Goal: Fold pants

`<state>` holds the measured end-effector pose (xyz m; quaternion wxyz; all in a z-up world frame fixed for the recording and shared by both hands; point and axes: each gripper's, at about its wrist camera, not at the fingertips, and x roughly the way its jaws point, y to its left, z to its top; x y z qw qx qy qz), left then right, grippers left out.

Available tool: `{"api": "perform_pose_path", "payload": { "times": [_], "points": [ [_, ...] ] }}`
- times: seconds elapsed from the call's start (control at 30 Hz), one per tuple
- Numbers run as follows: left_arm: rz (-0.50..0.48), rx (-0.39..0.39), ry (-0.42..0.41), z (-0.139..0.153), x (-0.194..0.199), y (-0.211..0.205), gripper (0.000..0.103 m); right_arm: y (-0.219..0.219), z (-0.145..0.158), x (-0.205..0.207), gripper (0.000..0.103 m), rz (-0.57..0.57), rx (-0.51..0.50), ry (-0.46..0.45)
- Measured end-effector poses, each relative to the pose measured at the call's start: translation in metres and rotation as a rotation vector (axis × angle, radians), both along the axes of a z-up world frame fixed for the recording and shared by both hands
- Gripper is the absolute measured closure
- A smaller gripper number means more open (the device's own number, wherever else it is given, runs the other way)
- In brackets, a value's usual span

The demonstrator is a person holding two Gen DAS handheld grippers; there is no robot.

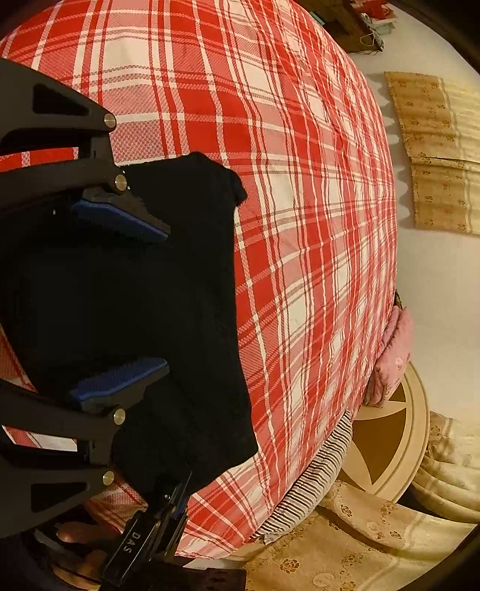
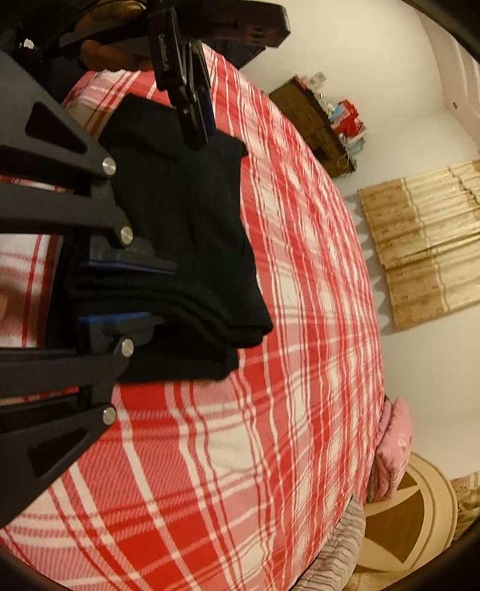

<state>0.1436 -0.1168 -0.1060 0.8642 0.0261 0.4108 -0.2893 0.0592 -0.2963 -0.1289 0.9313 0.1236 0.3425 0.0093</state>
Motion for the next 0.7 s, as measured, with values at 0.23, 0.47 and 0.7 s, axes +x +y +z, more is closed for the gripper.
{"api": "perform_pose_path", "payload": {
  "times": [0.23,0.47,0.7],
  "points": [
    [0.0,0.039,-0.024,-0.012,-0.004,0.007,0.036,-0.006,-0.012,0.004,0.058,0.006,-0.003,0.047],
    [0.043,-0.067,-0.003,-0.024,-0.019,0.056,0.035,0.001,0.031,-0.013,0.03,-0.045,-0.077,-0.082],
    [0.076,-0.058,-0.013,-0.037,-0.026,0.057,0.031,0.063,0.05,0.048,0.032,0.238,-0.054,-0.045]
  ]
}}
